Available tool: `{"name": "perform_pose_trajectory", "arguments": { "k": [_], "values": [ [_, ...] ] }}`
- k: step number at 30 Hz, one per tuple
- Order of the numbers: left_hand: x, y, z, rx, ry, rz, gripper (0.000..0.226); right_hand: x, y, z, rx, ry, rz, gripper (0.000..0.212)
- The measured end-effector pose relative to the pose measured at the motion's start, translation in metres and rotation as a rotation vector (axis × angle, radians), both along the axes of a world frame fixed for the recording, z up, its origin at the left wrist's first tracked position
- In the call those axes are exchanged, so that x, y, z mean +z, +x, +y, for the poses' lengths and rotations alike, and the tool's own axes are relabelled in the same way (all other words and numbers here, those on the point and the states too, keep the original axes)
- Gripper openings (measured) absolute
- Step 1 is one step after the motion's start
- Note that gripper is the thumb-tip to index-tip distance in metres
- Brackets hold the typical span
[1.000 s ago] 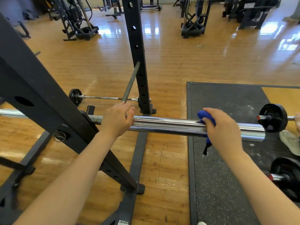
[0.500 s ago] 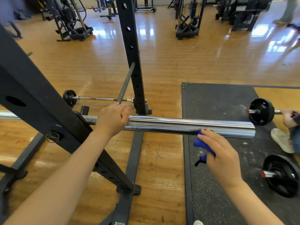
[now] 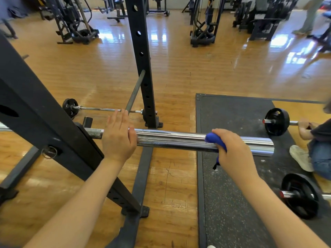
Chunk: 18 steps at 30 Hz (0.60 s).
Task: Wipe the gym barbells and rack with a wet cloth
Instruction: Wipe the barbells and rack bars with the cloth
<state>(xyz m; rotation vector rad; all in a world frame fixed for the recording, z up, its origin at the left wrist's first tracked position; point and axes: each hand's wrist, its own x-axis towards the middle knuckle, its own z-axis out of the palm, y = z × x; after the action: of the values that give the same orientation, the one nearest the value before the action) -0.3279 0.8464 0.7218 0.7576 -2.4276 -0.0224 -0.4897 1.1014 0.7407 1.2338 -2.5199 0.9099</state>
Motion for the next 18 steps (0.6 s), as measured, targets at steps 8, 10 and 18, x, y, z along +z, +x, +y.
{"name": "perform_pose_trajectory", "arguments": {
  "k": [8,10,18],
  "values": [
    [0.021,-0.01,-0.006,-0.013,0.179,-0.107,0.062,-0.028,0.013,0.017,0.056,-0.16,0.144,0.043],
    [0.032,-0.014,-0.007,-0.005,0.24,-0.188,0.062,-0.03,0.013,0.019,0.067,-0.17,0.144,0.042],
    [0.06,-0.04,-0.018,0.051,0.397,-0.233,0.047,-0.036,0.022,0.019,0.079,-0.204,0.172,0.041]
  ]
}}
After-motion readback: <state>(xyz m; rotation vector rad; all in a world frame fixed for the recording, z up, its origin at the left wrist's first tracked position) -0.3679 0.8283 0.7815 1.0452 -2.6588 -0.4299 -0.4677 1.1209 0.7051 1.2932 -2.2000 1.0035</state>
